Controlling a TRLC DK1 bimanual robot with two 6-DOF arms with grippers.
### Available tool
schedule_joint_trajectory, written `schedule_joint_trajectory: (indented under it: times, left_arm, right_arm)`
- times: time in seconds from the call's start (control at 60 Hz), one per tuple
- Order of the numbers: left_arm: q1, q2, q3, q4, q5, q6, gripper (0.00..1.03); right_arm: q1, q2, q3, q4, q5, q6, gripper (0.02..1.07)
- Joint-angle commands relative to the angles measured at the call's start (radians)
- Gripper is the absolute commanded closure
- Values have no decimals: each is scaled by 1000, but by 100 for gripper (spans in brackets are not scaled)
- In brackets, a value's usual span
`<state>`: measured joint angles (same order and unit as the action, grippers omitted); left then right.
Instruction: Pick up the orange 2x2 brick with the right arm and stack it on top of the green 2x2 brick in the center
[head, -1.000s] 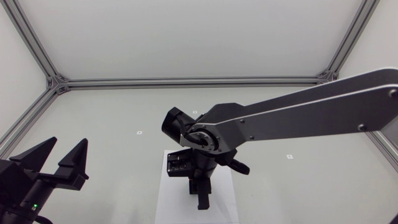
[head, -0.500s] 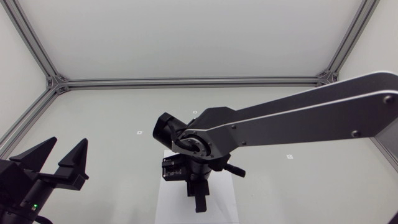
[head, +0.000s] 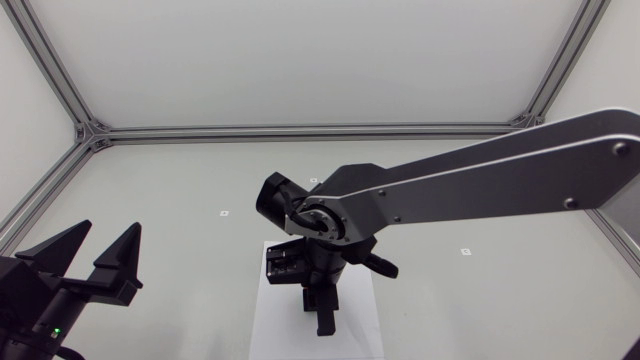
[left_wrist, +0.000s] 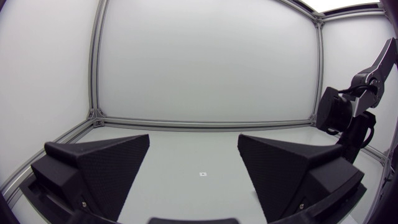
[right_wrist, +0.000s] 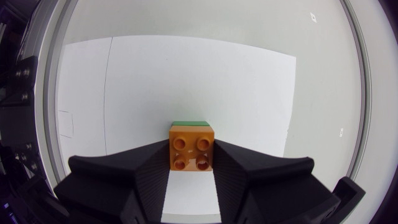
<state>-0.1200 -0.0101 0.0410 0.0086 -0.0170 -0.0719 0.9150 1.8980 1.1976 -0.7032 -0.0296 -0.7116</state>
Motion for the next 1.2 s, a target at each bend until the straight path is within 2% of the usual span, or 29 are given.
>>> schedule_joint_trajectory:
  times: [0.0, 0.3, 0.567, 0.8, 0.917, 1.183]
  left_arm:
    - [-6, -2, -41, -10, -3, -19, 4]
    - [-6, -2, -41, -10, -3, -19, 4]
    - [-4, -2, -41, -10, -3, -20, 4]
    - [-6, -2, -41, -10, -3, -19, 4]
    - [-6, -2, -41, -10, -3, -20, 4]
    - [-6, -2, -41, -10, -3, -20, 4]
  right_arm:
    - [8, 98, -99, -36, -26, -25, 83]
    - [27, 102, -76, -55, 46, -28, 83]
    - [15, 145, -43, -128, 25, -72, 83]
    - [2, 142, -44, -122, -18, -80, 83]
    - [-5, 105, -64, -104, -23, -71, 61]
    - [-1, 24, -73, -81, -38, -55, 60]
